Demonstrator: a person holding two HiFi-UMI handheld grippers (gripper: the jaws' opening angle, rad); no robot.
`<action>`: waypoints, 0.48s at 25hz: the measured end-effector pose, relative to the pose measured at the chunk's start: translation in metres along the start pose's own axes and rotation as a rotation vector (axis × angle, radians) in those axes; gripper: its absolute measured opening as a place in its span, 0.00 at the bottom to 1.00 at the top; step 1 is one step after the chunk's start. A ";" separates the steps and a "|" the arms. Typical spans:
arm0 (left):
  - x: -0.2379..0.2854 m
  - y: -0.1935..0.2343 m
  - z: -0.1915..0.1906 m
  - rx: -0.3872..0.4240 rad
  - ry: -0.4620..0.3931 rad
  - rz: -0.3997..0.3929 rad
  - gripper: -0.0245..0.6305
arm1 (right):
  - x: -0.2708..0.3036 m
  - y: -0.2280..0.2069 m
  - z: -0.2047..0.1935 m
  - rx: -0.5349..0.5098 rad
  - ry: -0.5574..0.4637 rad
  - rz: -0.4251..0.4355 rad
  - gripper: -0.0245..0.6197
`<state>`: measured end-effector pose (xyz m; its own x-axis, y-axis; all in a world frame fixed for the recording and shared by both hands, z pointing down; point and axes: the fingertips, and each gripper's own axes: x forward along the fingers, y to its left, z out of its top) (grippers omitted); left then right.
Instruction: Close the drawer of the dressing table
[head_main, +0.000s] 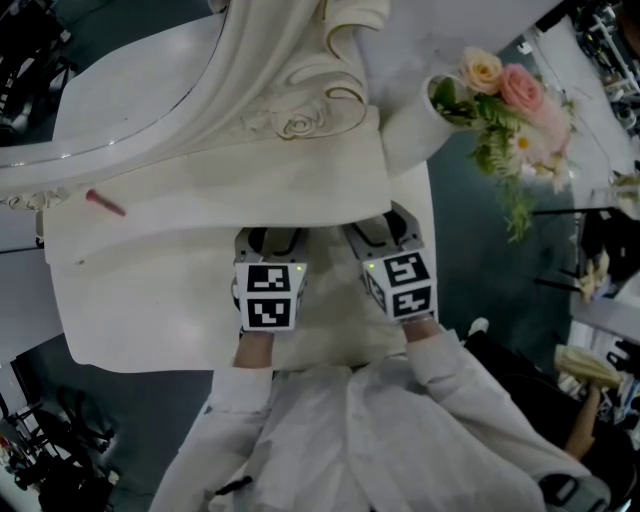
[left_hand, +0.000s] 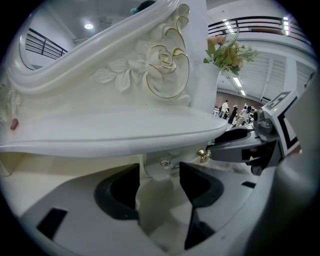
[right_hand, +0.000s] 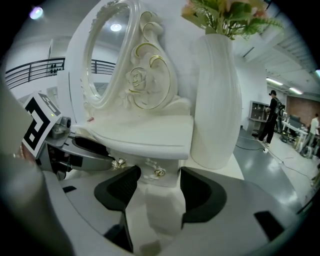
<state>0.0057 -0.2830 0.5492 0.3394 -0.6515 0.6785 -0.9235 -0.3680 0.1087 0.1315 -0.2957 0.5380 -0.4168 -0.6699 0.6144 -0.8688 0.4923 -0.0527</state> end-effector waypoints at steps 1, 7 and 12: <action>0.000 0.000 0.000 -0.002 0.000 0.000 0.39 | 0.000 -0.001 0.000 -0.001 0.000 0.003 0.42; 0.001 0.000 -0.001 -0.019 0.002 0.002 0.39 | 0.001 -0.004 -0.001 0.004 0.010 -0.009 0.45; -0.001 0.000 -0.003 -0.036 0.010 0.004 0.39 | -0.001 -0.004 -0.001 0.022 0.006 -0.008 0.45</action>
<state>0.0049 -0.2805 0.5503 0.3340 -0.6461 0.6862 -0.9307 -0.3412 0.1318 0.1356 -0.2965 0.5384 -0.4085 -0.6700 0.6198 -0.8775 0.4751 -0.0648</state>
